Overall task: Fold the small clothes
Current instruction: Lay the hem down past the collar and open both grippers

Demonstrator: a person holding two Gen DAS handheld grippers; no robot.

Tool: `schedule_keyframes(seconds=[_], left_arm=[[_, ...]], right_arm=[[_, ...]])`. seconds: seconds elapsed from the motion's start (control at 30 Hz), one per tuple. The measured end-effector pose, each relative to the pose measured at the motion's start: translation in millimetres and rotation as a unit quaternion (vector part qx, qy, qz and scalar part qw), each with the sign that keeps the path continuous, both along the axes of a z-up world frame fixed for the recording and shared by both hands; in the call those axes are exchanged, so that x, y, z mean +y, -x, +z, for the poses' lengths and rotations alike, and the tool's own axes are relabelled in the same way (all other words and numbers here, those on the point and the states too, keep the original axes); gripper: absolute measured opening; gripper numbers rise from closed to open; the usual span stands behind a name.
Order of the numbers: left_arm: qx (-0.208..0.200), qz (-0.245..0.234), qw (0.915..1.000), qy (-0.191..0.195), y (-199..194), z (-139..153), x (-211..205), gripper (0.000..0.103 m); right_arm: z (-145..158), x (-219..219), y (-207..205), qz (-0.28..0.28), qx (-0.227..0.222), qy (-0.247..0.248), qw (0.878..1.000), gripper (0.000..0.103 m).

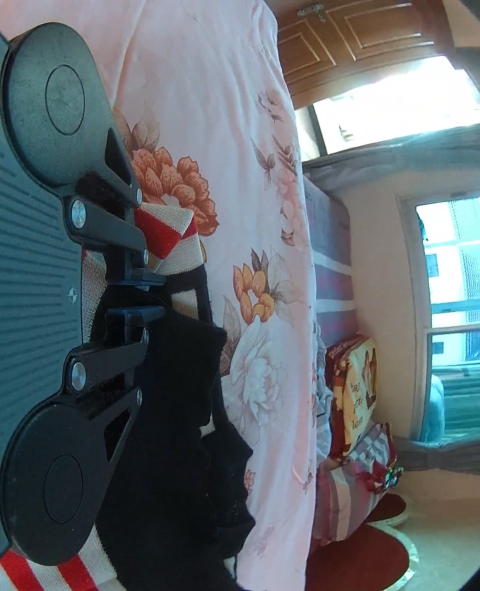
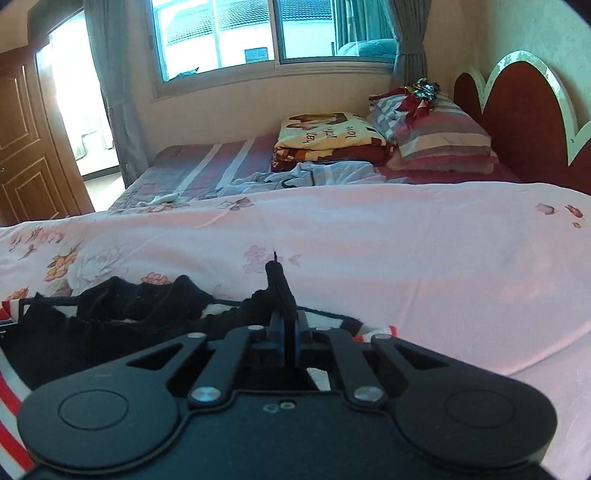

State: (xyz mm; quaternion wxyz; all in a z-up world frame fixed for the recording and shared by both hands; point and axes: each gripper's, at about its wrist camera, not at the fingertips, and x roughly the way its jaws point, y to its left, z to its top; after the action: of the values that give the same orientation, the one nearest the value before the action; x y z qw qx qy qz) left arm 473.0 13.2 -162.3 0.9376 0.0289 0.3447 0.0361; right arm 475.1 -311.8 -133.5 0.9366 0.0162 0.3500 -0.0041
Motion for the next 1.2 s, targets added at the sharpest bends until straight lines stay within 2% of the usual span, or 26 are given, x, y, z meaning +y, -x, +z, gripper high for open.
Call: schedule_keyframes(seconds=[0.07,0.13,0.17,0.2,0.23,0.37,0.43,0.5,0.6,0.67,0.77,0.83,0.9,0.93,1.07,1.2], left_arm=[[-0.002,0.016,0.9998,0.011,0,0,3,0.011],[-0.005,0.015,0.9999,0.007,3,2,3,0.011],[-0.008,0.016,0.9998,0.008,7,6,4,0.011],[-0.016,0.020,0.9996,0.013,12,9,4,0.011],[-0.024,0.021,0.9993,0.020,18,15,5,0.011],[-0.040,-0.030,0.9981,0.036,34,34,-13,0.011],[-0.021,-0.066,0.9965,0.047,31,34,-31,0.011],[-0.009,-0.082,0.9951,0.054,26,28,-46,0.011],[0.015,-0.066,0.9969,0.041,12,9,-55,0.011],[0.011,-0.043,0.9982,0.041,9,-1,-43,0.011],[0.010,-0.017,0.9981,0.058,4,-4,-27,0.011],[0.015,-0.011,0.9976,0.067,3,-3,-24,0.011],[0.015,-0.009,0.9982,0.058,8,3,-29,0.011],[0.010,-0.012,0.9983,0.056,16,8,-31,0.011],[-0.021,-0.072,0.9955,0.058,58,27,-48,0.011],[-0.001,-0.102,0.9942,0.036,78,16,-63,0.012]], right_arm=[[-16,-7,-8,-0.005,0.028,0.001,1.000,0.006],[-11,-5,-4,0.001,0.027,0.000,1.000,0.009],[-5,-5,1,0.003,0.019,-0.001,1.000,0.014],[2,-5,6,0.001,0.007,0.003,1.000,0.024],[8,-4,12,-0.001,-0.003,0.008,1.000,0.028],[25,9,24,0.025,-0.026,0.001,0.999,0.028],[25,28,26,0.057,-0.018,-0.004,0.998,0.028],[18,53,27,0.093,-0.006,-0.001,0.996,0.027],[0,83,22,0.123,0.009,0.027,0.992,0.025],[-15,84,15,0.112,0.022,0.050,0.992,0.025],[-24,56,13,0.071,0.002,0.022,0.997,0.024],[-21,47,13,0.053,0.007,0.003,0.999,0.017],[-14,53,21,0.054,0.009,0.009,0.998,0.020],[-9,55,28,0.060,0.005,0.002,0.998,0.025],[8,74,65,0.108,-0.013,-0.020,0.994,0.025],[-4,92,83,0.129,0.005,0.016,0.991,0.023]])
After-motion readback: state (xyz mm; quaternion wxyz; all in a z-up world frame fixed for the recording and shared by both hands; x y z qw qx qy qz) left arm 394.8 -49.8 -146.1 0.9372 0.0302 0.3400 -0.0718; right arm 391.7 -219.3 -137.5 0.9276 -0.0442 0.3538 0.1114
